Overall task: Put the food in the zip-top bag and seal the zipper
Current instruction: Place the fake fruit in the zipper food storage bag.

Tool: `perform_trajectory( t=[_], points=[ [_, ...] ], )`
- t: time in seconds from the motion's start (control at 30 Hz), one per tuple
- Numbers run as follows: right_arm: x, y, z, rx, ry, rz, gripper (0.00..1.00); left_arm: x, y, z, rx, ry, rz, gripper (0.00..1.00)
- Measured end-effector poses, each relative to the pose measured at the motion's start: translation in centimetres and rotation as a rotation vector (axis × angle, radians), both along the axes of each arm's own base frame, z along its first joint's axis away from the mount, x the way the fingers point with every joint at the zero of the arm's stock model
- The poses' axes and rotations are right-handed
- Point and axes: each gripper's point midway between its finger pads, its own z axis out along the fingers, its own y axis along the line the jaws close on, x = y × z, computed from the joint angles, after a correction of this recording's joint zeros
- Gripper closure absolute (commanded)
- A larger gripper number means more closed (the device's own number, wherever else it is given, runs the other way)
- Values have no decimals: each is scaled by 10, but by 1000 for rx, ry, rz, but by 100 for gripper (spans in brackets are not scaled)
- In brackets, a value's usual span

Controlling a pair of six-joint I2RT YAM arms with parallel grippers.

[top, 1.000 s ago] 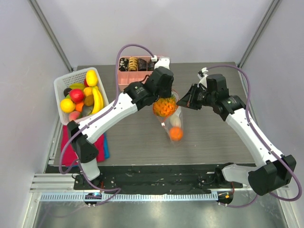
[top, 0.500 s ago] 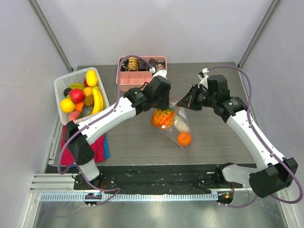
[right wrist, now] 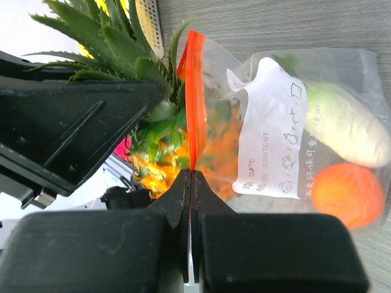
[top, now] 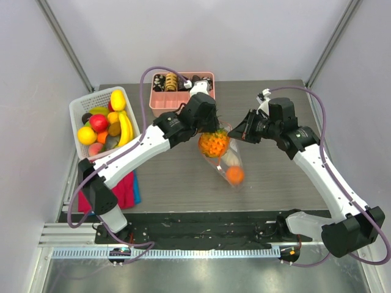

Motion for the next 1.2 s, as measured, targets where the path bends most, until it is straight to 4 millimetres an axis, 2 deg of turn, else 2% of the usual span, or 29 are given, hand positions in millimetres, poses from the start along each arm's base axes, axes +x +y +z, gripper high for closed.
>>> perform_trajectory(
  t=[0.17, 0.33, 0.47, 0.57, 0.77, 1.0, 1.2],
  points=[
    [0, 1, 0, 13, 13, -11, 99, 14, 2, 5, -2, -29, 75, 100],
    [1, 0, 5, 36, 18, -41, 99, 26, 1, 19, -46, -48, 155, 100],
    [2, -1, 11, 61, 16, -77, 99, 27, -3, 23, -90, -11, 192, 100],
    [1, -3, 7, 69, 38, -101, 99, 21, -3, 11, -125, 67, 218, 100],
    [1, -4, 0, 68, 64, -120, 99, -1, -9, -33, -103, 211, 169, 100],
    [-3, -5, -5, 67, 69, -117, 99, -17, -22, -39, -36, 185, 3, 100],
    [-8, -4, -1, 84, 46, -95, 99, -38, -35, -35, 4, 155, -144, 95]
  ],
)
